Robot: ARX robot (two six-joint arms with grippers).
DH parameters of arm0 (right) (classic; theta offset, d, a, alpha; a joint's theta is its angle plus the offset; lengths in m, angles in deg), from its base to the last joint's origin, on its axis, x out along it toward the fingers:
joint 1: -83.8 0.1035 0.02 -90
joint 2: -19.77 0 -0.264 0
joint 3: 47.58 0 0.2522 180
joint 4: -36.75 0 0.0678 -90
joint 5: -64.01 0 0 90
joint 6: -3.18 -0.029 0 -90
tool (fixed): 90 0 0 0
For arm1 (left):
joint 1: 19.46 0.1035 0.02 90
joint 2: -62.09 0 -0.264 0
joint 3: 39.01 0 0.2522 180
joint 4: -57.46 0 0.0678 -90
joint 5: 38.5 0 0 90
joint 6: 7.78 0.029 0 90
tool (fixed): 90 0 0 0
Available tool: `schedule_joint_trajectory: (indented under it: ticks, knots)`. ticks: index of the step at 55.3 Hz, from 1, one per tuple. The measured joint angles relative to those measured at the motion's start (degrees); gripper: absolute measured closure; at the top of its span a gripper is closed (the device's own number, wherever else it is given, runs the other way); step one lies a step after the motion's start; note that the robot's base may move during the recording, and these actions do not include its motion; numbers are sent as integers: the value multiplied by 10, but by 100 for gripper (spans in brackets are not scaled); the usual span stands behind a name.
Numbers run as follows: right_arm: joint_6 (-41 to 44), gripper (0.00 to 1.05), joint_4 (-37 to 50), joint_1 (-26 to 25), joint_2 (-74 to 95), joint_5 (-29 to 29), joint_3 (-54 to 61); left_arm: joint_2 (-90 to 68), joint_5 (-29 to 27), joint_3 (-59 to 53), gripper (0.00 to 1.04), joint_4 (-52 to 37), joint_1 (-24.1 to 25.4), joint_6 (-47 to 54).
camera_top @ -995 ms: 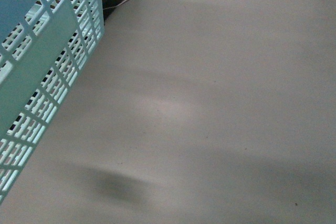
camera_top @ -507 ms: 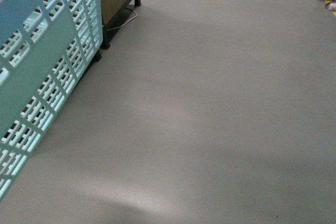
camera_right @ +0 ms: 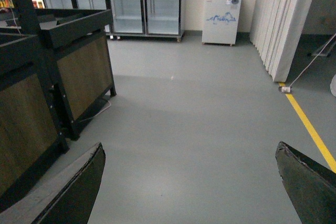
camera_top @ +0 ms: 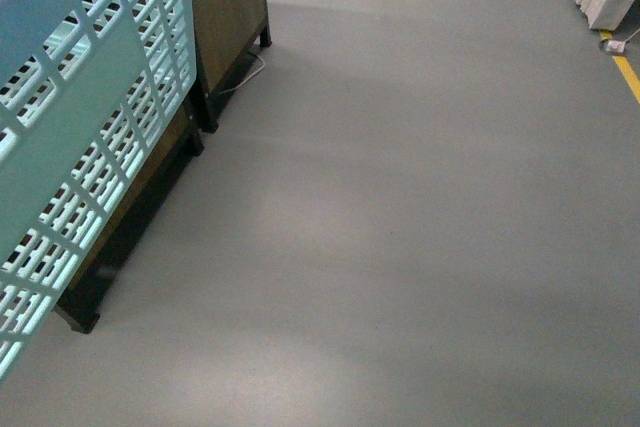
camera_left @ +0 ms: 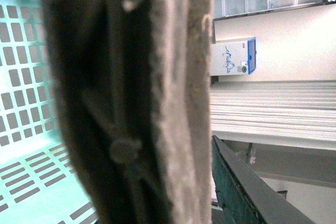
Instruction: Pick mango and avocado into basket
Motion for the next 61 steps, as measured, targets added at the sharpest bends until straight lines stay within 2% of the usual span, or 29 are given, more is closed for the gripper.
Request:
schedule_joint_trajectory:
  ticks: [61]
  knots:
    - [0,8,0,0,0,-2,0,3,5,1,79,0,-2,-1]
